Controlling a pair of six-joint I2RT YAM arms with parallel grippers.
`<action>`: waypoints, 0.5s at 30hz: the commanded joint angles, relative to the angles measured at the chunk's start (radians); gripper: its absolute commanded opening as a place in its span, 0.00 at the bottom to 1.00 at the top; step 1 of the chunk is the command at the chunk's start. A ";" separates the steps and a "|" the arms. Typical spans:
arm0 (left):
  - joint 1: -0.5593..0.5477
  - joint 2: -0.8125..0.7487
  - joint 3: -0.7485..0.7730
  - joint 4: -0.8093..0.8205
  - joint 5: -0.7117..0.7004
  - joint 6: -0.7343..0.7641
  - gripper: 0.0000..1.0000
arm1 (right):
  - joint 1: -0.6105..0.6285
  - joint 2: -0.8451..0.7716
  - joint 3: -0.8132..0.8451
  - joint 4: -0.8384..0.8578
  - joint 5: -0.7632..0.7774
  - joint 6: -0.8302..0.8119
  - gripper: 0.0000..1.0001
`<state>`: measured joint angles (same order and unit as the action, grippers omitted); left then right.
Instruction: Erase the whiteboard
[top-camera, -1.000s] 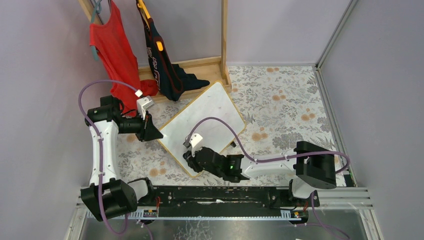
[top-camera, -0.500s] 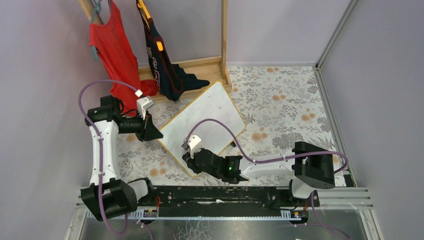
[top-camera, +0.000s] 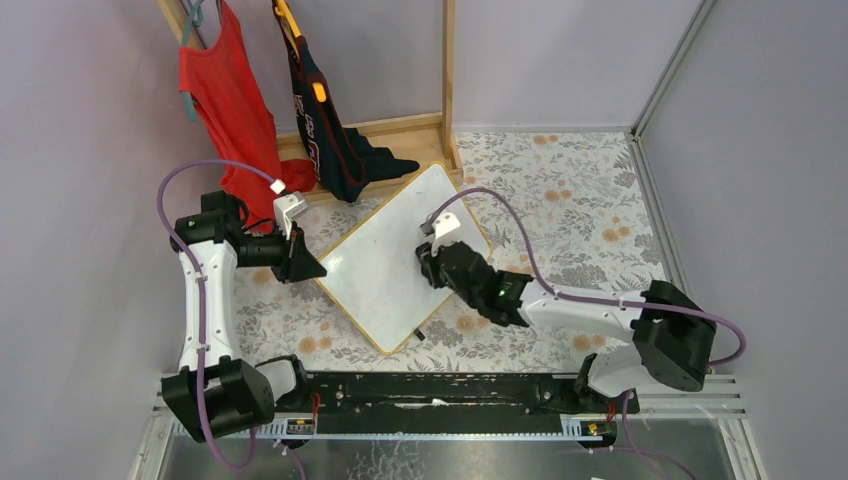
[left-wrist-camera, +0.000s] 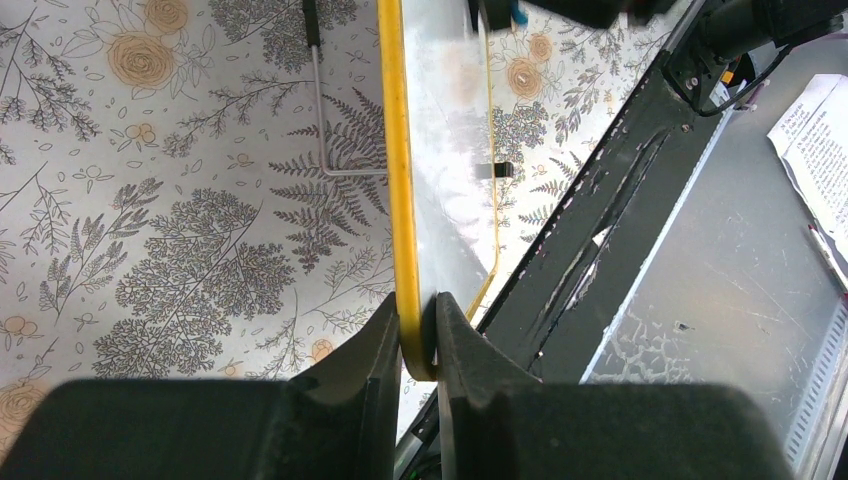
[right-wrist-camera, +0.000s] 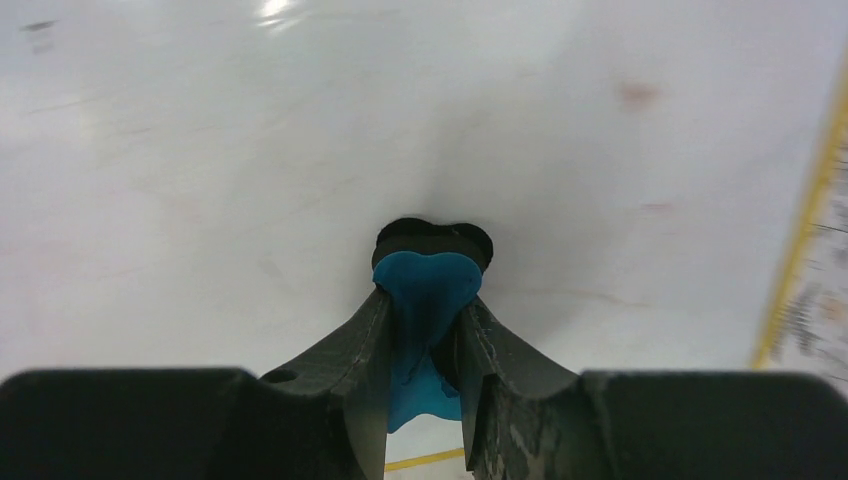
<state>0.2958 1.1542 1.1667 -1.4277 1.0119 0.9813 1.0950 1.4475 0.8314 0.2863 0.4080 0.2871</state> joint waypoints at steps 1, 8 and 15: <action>-0.012 -0.003 -0.014 -0.024 -0.041 0.041 0.00 | -0.086 -0.096 -0.014 -0.050 0.100 -0.050 0.00; -0.012 0.000 -0.014 -0.024 -0.039 0.046 0.00 | -0.203 -0.220 -0.056 -0.102 0.122 -0.070 0.00; -0.012 0.012 -0.014 -0.022 -0.035 0.041 0.00 | -0.222 -0.270 -0.075 -0.141 0.144 -0.070 0.00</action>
<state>0.2951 1.1553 1.1664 -1.4300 1.0134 0.9813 0.8803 1.2072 0.7681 0.1600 0.5087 0.2310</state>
